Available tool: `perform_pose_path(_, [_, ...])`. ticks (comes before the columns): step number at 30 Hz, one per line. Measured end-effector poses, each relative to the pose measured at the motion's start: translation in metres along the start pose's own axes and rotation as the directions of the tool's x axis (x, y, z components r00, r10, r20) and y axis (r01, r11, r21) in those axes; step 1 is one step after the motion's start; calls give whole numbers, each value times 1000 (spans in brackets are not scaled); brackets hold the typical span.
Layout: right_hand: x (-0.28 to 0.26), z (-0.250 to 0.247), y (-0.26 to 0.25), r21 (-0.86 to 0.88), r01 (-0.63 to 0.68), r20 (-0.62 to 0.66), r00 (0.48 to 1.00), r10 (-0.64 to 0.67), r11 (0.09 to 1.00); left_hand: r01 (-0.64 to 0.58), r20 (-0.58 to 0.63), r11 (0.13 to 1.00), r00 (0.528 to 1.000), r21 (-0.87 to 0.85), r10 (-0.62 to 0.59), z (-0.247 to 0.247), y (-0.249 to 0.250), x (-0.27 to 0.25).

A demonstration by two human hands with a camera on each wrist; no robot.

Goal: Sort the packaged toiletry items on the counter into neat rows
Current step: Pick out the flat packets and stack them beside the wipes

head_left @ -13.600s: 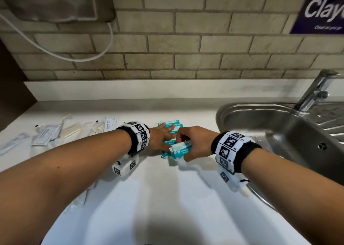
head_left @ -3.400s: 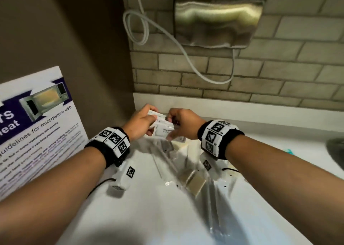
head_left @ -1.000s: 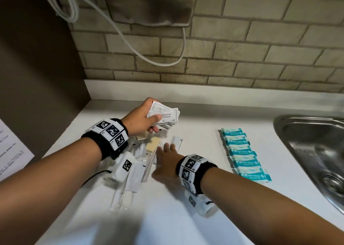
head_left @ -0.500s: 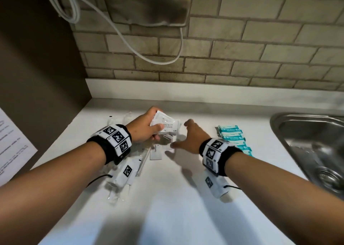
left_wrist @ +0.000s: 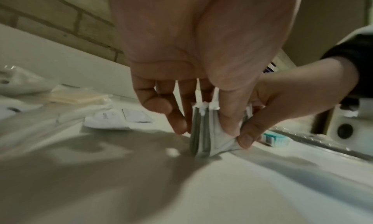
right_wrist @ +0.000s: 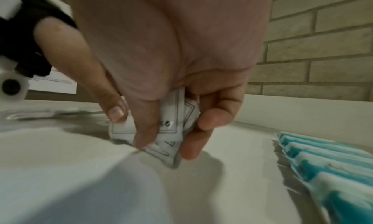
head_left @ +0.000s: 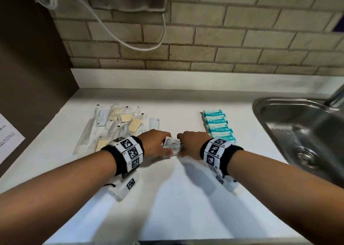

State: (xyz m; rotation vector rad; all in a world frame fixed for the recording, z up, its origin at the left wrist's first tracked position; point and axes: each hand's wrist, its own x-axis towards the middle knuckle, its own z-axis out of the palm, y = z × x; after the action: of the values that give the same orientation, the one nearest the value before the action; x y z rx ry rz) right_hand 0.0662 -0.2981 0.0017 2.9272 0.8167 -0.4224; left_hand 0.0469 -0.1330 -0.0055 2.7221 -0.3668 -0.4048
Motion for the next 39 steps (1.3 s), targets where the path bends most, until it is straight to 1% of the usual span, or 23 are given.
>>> perform_pose_path(1, [0,4,-2,-17,-1,-21,1000,1,1000,21,-19,998,1000,66,-20,-1,2,-1])
perform_pose_path(2, [-1,8,-3,-33,-7,-38,999,6,999,33,-38,995,999,92,-29,0,4,-1])
perform_pose_path(4, [-3,13,-6,-52,-25,-53,998,22,998,2,-49,996,999,91,3,2,9,-2])
perform_pose_path(5, [-4,16,-7,-52,-36,-54,998,33,998,-9,-37,991,999,135,14,4,13,-3])
perform_pose_path(6, [-4,18,-9,-48,-51,-55,997,48,998,-1,-29,977,1000,215,7,8,16,-3])
perform_pose_path(8, [-5,22,-12,-31,-75,-54,996,74,997,30,-22,927,999,375,-24,20,23,-3])
perform_pose_path(9, [-5,23,-13,-17,-75,-51,996,74,997,43,-17,910,999,411,-40,24,26,-3])
perform_pose_path(10, [-6,24,-13,4,-66,-44,997,66,998,58,-10,909,998,413,-60,29,28,-3])
perform_pose_path(14, [-12,27,-6,157,14,-24,1000,-11,988,117,0,918,992,379,-126,35,32,-8])
perform_pose_path(16, [-16,27,-3,195,37,-14,999,-35,980,123,15,928,990,351,-137,37,32,-11])
perform_pose_path(19, [-18,26,-3,229,36,-4,999,-36,973,136,39,954,988,268,-151,37,33,-11])
perform_pose_path(22, [-18,26,-4,242,28,5,1000,-30,970,130,76,968,986,214,-149,37,33,-11])
perform_pose_path(24, [-18,26,-2,251,25,14,999,-29,968,127,93,982,986,141,-141,35,31,-11])
perform_pose_path(27, [-16,23,1,250,24,29,999,-32,968,139,89,989,986,46,-142,29,24,-13])
perform_pose_path(32, [-14,25,-4,251,10,16,1000,-15,968,176,100,983,978,59,-181,29,24,-13])
perform_pose_path(39, [-12,24,-9,241,-30,52,998,18,970,151,120,988,981,30,-154,30,24,-12])
